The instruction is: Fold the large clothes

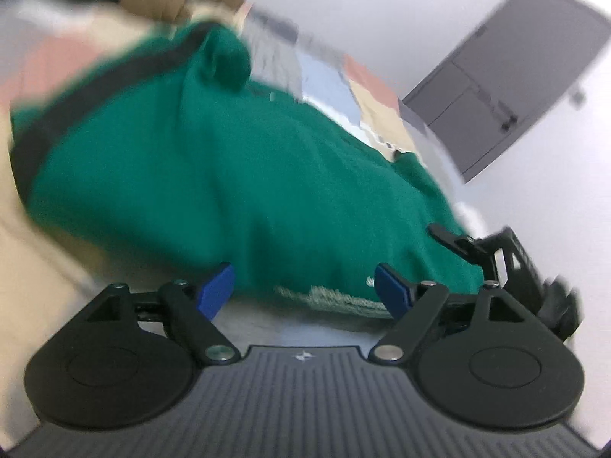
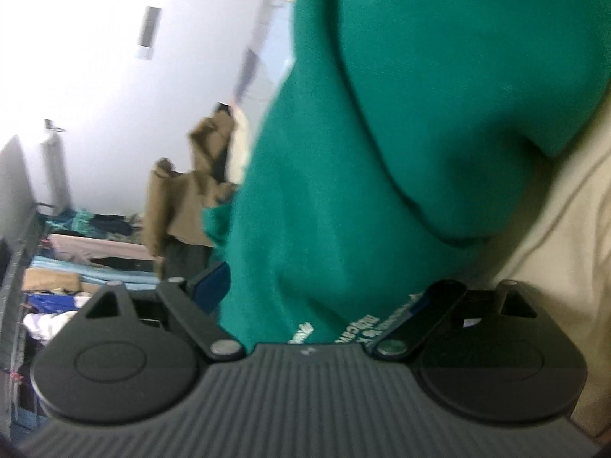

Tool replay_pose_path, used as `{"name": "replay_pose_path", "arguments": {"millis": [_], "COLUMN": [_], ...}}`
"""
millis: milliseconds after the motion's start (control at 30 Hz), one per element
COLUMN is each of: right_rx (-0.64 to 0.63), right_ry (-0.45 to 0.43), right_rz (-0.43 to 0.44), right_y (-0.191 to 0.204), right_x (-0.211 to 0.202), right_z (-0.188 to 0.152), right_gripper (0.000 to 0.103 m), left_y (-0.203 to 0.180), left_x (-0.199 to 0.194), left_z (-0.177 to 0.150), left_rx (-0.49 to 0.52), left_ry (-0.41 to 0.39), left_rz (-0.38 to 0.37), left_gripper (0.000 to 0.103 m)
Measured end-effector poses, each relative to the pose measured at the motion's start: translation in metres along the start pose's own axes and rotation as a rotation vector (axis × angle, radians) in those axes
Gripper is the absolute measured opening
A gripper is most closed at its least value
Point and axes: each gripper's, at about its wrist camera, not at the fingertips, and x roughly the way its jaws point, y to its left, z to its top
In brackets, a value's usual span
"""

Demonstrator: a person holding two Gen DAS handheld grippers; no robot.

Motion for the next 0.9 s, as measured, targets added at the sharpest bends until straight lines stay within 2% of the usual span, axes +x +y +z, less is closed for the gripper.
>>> {"name": "replay_pose_path", "arguments": {"millis": [100, 167, 233, 400, 500, 600, 667, 733, 767, 833, 900], "right_rx": [-0.015, -0.021, -0.012, 0.067, 0.092, 0.156, 0.162, 0.142, 0.125, 0.055, -0.021], "right_ry": [-0.029, -0.045, -0.048, -0.062, -0.118, -0.161, -0.176, -0.182, -0.184, -0.177, -0.187], "right_rz": [0.084, 0.109, 0.106, 0.079, 0.024, 0.007, 0.002, -0.014, -0.025, -0.078, -0.095], "right_y": [0.007, 0.01, 0.009, -0.006, -0.015, -0.029, -0.03, -0.028, -0.026, -0.019, -0.01], "right_x": [-0.01, -0.013, -0.012, -0.011, -0.021, -0.029, -0.03, -0.027, -0.024, -0.019, -0.019], "right_z": [0.002, 0.003, 0.003, 0.004, 0.007, 0.012, 0.015, 0.019, 0.019, 0.022, 0.021], "right_gripper": [0.094, 0.094, 0.094, 0.093, 0.093, 0.087, 0.086, 0.083, 0.078, 0.055, 0.041], "left_y": [0.031, 0.051, 0.069, 0.107, 0.119, 0.121, 0.117, 0.114, 0.113, 0.108, 0.102], "left_x": [0.013, 0.023, 0.028, 0.031, 0.028, 0.026, 0.028, 0.031, 0.032, 0.028, 0.021], "left_z": [0.002, 0.002, 0.002, 0.006, 0.004, 0.006, 0.008, 0.011, 0.011, 0.009, 0.007], "left_rx": [-0.203, -0.336, -0.437, -0.625, -0.697, -0.704, -0.668, -0.638, -0.628, -0.604, -0.554], "left_ry": [0.071, 0.092, 0.078, -0.022, -0.088, -0.136, -0.139, -0.132, -0.133, -0.155, -0.189], "left_rz": [-0.083, -0.133, -0.176, -0.19, -0.2, -0.227, -0.211, -0.172, -0.138, -0.131, -0.13], "left_gripper": [0.087, 0.088, 0.088, 0.088, 0.086, 0.086, 0.084, 0.073, 0.059, 0.043, 0.03]}}
